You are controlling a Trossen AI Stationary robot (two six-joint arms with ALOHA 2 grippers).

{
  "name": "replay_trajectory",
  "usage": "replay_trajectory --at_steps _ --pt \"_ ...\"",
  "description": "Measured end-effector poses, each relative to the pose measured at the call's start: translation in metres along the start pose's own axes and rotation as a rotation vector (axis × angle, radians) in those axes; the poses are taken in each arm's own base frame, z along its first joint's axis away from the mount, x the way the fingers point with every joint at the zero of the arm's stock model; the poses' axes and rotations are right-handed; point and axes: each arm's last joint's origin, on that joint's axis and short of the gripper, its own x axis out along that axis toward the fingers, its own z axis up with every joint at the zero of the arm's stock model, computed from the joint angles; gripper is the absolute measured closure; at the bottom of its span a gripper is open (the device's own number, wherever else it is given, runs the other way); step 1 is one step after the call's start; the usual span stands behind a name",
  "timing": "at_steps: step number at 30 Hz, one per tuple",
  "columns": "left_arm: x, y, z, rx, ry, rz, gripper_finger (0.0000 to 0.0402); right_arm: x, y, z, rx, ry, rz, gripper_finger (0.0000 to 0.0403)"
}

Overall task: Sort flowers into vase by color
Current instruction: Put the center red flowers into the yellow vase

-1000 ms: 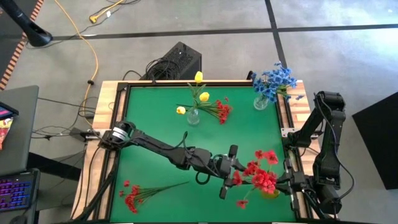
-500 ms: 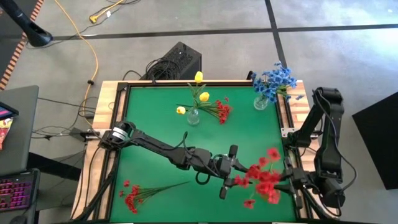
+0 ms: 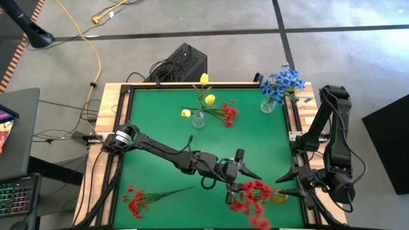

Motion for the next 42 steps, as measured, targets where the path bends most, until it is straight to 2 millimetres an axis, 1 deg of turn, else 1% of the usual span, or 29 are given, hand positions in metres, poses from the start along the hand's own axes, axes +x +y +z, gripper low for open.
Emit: replay_trajectory --at_steps 6,12,19,24,31,36,42 --pt "0.0 0.003 0.0 0.003 -0.002 0.006 0.0272 -0.006 -0.004 0.009 0.048 0.031 0.054 0.0204" --pt "0.0 0.012 0.001 -0.024 -0.003 0.004 0.0272 -0.008 -0.004 0.01 0.061 0.1 0.114 0.0208" --pt "0.005 0.021 0.019 -0.046 -0.025 -0.02 0.0272 -0.009 -0.005 0.012 0.058 0.102 0.121 0.0208" --pt "0.009 0.027 0.027 -0.046 0.042 -0.009 0.0272 -0.009 -0.006 0.011 0.044 0.107 0.115 0.0208" --pt "0.007 0.044 0.026 -0.041 0.122 0.027 0.0272 -0.009 -0.008 0.009 0.018 0.124 0.107 0.0208" --pt "-0.006 0.058 0.046 -0.039 0.197 0.072 0.0272 -0.009 -0.008 0.008 0.016 0.156 0.129 0.0208" --pt "-0.026 0.065 0.076 0.0 0.274 0.113 0.0272 -0.009 -0.009 0.005 -0.009 0.207 0.142 0.0208"
